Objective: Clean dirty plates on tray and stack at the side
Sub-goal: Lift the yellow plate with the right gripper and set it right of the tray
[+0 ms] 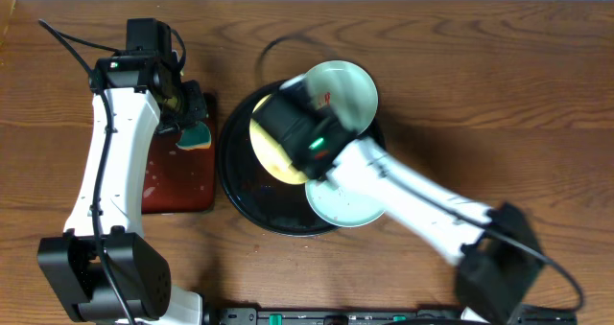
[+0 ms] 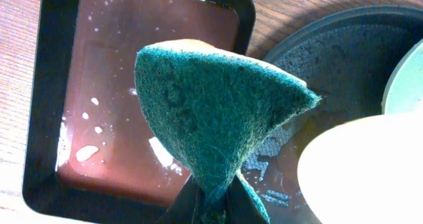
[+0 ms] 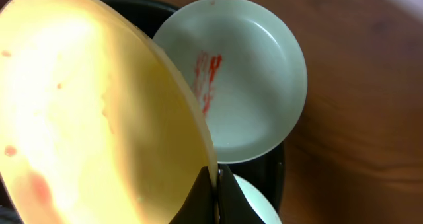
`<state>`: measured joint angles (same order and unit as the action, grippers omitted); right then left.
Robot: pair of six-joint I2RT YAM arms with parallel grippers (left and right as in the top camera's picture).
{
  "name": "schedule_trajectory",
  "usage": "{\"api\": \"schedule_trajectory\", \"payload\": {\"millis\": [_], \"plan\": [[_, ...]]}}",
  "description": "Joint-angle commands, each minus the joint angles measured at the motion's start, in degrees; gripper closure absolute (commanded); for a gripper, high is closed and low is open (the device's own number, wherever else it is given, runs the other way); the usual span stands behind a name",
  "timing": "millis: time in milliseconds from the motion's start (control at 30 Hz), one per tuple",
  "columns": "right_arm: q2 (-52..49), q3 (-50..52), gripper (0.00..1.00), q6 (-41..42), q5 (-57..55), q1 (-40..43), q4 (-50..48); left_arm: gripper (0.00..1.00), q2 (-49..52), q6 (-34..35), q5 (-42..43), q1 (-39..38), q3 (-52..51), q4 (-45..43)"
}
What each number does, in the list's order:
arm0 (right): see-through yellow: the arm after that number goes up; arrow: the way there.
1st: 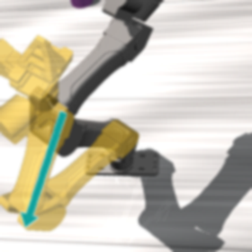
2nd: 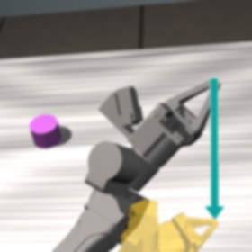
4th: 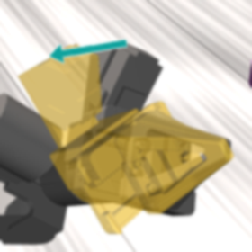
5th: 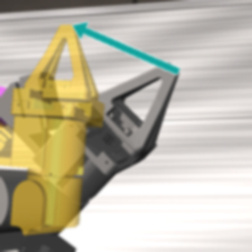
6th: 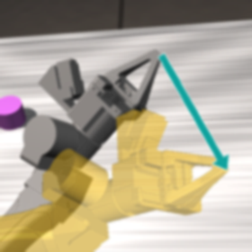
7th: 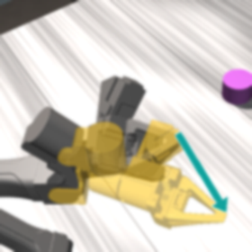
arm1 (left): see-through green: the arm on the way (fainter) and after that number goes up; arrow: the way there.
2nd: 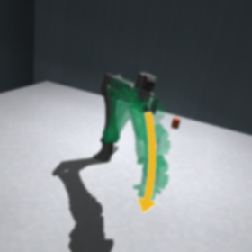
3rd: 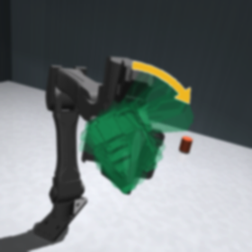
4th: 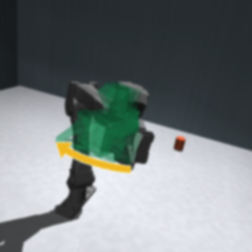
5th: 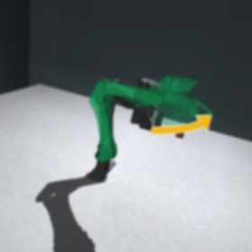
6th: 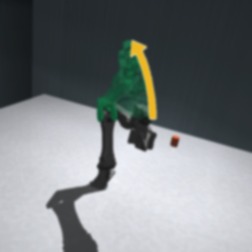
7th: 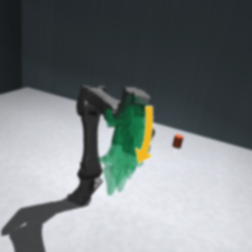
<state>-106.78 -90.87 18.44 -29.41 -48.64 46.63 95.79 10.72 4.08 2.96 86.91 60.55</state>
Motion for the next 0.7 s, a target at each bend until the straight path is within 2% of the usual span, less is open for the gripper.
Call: {"api": "schedule_trajectory", "payload": {"millis": [0, 167, 233, 433, 667], "plan": [[6.2, -0.6, 0.99, 0.5, 23.8, 9.3, 0.2, 0.93, -0.3, 0.8, -0.7, 0.2, 0.5, 0.1], [9.6, -0.6, 0.99, 0.6, 39.0, 22.6, 3.1, 0.93, -0.3, 0.8, -0.7, 0.2, 0.5, 0.1], [10.1, -0.6, 0.99, 0.6, 41.2, 27.3, 5.1, 0.93, -0.3, 0.8, -0.7, 0.2, 0.5, 0.1], [10.0, 1.0, 0.99, 3.4, 35.2, 39.5, 13.0, 0.93, -0.3, 0.8, -0.7, 0.2, 0.5, 0.1], [10.0, 9.5, 0.99, 3.4, 33.3, 49.4, 10.8, 0.93, -0.3, 0.8, -0.7, 0.2, 0.3, 0.0]]}}
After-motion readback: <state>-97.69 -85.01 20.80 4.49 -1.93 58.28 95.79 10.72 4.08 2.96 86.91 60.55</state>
